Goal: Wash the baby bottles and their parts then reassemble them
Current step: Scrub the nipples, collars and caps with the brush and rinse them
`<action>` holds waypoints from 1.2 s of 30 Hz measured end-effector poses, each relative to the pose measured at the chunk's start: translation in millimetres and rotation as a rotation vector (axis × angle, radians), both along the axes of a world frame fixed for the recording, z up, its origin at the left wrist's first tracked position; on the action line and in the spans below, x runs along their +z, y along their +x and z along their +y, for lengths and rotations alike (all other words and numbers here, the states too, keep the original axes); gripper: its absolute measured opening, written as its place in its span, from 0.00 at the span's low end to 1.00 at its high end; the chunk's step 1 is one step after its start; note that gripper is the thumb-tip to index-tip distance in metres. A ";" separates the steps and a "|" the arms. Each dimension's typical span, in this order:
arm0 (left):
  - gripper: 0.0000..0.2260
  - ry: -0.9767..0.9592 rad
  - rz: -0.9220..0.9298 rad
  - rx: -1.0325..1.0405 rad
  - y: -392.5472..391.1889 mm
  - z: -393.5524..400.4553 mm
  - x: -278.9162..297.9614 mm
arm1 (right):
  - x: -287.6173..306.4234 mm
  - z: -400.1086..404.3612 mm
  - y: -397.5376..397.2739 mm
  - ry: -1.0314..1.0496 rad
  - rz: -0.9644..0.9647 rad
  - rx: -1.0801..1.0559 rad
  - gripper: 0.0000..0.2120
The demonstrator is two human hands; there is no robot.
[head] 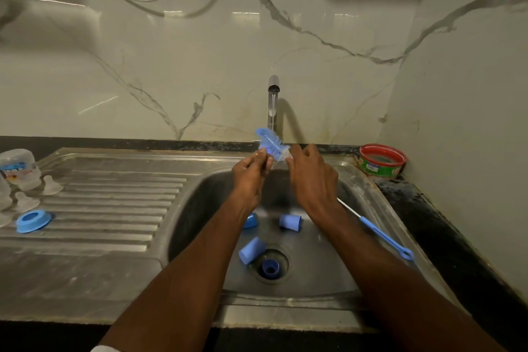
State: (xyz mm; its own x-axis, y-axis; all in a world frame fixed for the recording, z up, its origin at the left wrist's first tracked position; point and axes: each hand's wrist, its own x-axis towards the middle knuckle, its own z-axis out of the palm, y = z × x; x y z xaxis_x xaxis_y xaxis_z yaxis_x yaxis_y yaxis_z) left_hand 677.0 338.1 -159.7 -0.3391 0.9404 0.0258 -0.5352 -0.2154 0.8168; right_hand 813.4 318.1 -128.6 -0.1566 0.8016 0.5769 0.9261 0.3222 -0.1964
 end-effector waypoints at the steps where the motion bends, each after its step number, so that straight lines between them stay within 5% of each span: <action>1: 0.06 -0.024 -0.129 0.008 -1.3 2.7 0.5 | -2.6 -1.8 0.3 0.000 -0.019 0.014 0.10; 7: 0.09 -0.092 -0.430 -0.212 11.3 8.4 0.6 | 1.2 2.3 -1.9 -0.017 0.020 0.009 0.12; 16: 0.13 -0.051 -0.528 -0.213 5.7 21.1 -0.1 | 0.4 -10.8 -6.5 -0.010 -0.020 0.015 0.13; 21: 0.12 -0.017 -0.331 -0.321 13.9 12.1 3.0 | 14.0 -1.2 -2.0 -0.023 0.049 -0.055 0.14; 28: 0.12 -0.020 -0.060 -0.081 -1.2 17.9 2.1 | 17.5 1.6 27.8 -0.040 -0.015 0.001 0.16; 33: 0.09 -0.070 0.287 -0.245 18.2 10.9 -3.9 | 16.0 2.5 22.5 -0.012 0.010 0.046 0.16; 36: 0.08 -0.029 0.260 -0.128 13.2 12.5 -4.7 | 13.9 6.4 24.8 -0.014 -0.005 0.019 0.16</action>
